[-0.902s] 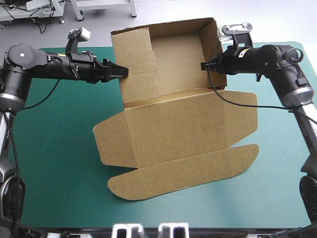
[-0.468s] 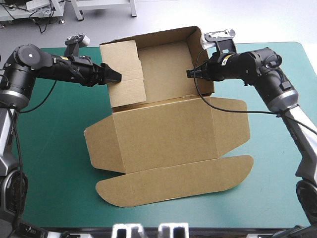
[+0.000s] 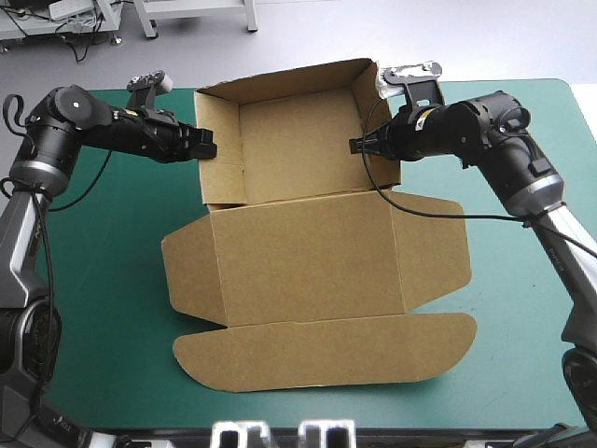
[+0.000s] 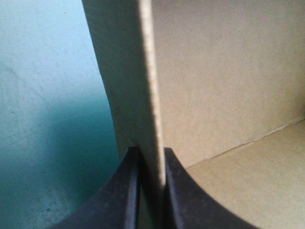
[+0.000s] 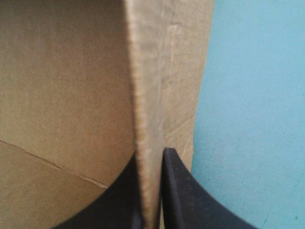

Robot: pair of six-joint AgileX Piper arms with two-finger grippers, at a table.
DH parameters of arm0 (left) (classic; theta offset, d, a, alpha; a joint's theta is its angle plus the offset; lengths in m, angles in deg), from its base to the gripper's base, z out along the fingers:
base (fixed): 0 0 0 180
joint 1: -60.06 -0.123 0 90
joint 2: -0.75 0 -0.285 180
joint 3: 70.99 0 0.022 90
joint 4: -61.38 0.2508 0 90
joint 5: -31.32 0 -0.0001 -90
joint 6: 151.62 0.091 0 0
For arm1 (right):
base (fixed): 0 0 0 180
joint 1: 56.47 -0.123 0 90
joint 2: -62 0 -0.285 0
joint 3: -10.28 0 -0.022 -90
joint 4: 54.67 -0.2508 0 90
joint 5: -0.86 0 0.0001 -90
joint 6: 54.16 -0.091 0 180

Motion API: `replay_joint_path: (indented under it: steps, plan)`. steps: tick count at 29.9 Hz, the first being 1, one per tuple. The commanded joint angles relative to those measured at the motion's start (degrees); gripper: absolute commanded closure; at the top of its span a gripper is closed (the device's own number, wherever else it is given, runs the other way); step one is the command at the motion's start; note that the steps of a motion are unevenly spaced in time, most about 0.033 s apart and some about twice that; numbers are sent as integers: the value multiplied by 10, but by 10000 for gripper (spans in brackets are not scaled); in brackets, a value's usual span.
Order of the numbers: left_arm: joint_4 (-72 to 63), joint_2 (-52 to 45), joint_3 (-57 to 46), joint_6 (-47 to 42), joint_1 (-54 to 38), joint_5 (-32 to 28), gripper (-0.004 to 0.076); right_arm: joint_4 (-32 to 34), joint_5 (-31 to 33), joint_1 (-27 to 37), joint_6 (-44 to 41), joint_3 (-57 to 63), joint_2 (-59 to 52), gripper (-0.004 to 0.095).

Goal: Fold the box

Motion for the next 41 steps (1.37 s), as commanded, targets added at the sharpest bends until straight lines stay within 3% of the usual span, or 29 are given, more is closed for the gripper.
replay_joint_path:
  steps: [1,8,15,28,34,41]
  plan:
    - [-67,-33,17,9,8,3,733,-64,-4,-13,2,-19,-33,904]
    - [-37,-72,17,3,9,17,733,-20,72,-13,-31,-19,-31,904]
    - [135,-74,17,-70,71,15,733,23,153,-13,-51,-19,16,905]
    - [171,32,17,-115,149,-46,733,8,103,-13,-49,-19,129,908]
    - [169,86,17,-115,149,-47,733,8,54,-13,-46,-19,134,908]
    - [173,105,17,-112,149,-21,733,15,40,-13,-4,-19,134,907]
